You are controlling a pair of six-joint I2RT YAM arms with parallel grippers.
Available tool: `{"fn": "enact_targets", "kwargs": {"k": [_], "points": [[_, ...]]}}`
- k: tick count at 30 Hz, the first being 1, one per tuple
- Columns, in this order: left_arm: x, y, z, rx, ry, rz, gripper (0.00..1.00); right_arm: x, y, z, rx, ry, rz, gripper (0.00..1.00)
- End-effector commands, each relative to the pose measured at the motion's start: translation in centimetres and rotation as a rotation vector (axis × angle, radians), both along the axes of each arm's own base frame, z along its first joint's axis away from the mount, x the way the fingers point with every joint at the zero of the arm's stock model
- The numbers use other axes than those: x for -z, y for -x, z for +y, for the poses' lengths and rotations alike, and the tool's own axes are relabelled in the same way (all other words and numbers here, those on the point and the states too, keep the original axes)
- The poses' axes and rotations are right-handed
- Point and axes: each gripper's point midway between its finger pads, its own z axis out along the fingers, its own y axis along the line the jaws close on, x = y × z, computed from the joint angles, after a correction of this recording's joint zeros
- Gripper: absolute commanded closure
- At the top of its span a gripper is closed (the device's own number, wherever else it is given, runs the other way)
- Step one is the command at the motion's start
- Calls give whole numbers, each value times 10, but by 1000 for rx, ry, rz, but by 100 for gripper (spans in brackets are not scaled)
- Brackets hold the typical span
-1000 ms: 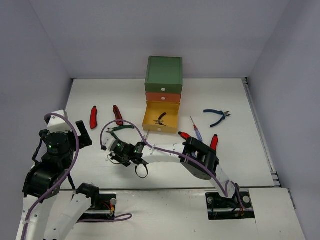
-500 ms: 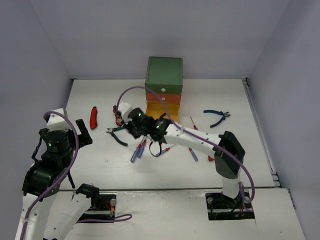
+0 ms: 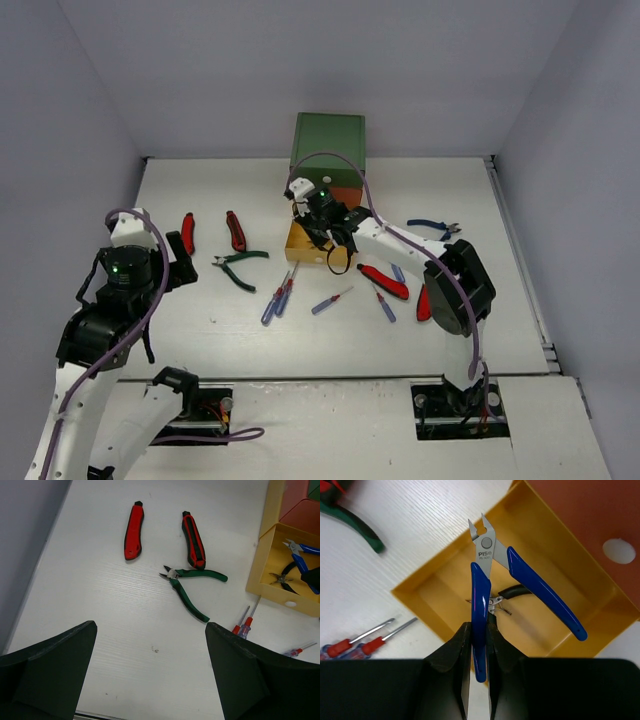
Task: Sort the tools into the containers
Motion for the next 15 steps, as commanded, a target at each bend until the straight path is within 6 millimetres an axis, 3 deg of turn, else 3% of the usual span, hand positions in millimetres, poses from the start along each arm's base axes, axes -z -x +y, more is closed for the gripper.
{"fn": "enact_targets", "kwargs": {"k": [1,7,11,15], "points": [[8,-11,-17,27,75,25,12,-2,-11,2,-30,-9,-28,93],[43,-20,-31,0,153,135,12,-1,-16,-2,-20,-7,-29,65],[63,-27,-35,-46,187,196,12,-21,-12,-4,-11,-38,-52,58],[85,-39,-42,-103,245,251,12,-54,-5,-14,20,-79,-101,56]]}}
